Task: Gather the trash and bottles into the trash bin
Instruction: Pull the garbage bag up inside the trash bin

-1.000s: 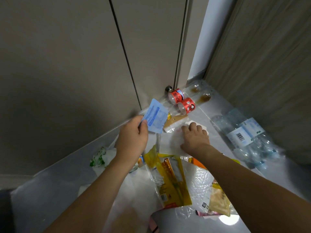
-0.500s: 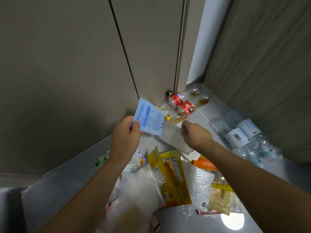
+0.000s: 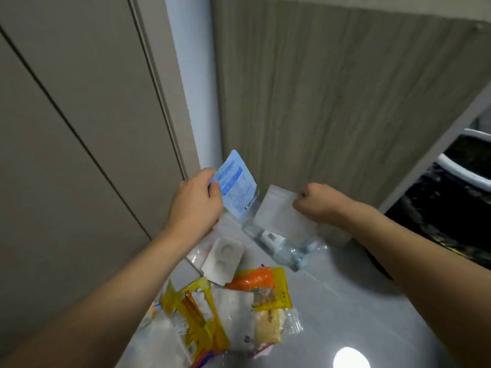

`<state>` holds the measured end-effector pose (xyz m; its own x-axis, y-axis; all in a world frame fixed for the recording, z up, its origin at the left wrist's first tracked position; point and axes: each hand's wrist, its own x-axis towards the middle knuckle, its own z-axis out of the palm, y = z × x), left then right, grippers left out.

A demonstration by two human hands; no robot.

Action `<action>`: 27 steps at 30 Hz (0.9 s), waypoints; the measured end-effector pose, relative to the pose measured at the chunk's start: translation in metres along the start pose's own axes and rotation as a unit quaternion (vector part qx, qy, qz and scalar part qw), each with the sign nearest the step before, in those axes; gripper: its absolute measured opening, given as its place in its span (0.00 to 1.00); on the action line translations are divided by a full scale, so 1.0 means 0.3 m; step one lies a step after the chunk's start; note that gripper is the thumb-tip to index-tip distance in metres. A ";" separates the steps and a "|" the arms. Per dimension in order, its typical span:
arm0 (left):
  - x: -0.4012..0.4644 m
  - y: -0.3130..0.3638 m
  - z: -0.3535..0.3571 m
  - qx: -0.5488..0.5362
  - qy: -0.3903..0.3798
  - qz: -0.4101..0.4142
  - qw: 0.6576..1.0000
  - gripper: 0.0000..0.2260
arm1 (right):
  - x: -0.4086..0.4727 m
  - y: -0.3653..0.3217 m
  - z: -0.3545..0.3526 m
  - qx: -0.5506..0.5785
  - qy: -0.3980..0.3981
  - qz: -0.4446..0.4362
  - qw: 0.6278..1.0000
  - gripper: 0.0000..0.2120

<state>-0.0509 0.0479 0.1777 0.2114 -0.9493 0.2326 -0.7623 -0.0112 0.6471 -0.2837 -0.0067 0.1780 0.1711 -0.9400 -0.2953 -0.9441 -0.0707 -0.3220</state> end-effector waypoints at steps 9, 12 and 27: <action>-0.057 0.521 0.167 -0.025 -0.052 0.177 0.982 0.08 | -0.260 0.399 -0.304 0.018 -0.003 0.113 0.993 0.07; -0.089 0.645 0.250 -0.034 -0.062 0.203 0.977 0.08 | -0.306 0.508 -0.352 -0.001 0.011 0.114 0.993 0.06; -0.104 1.021 0.624 -0.054 -0.070 0.289 0.953 0.09 | -0.418 1.075 -0.414 0.129 0.138 0.208 0.960 0.08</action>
<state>-0.4057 0.0153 0.2327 -0.3143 -0.8194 0.4794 -0.6582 0.5520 0.5119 -0.6445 0.0470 0.2231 -0.3207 -0.9239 -0.2088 -0.8072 0.3819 -0.4501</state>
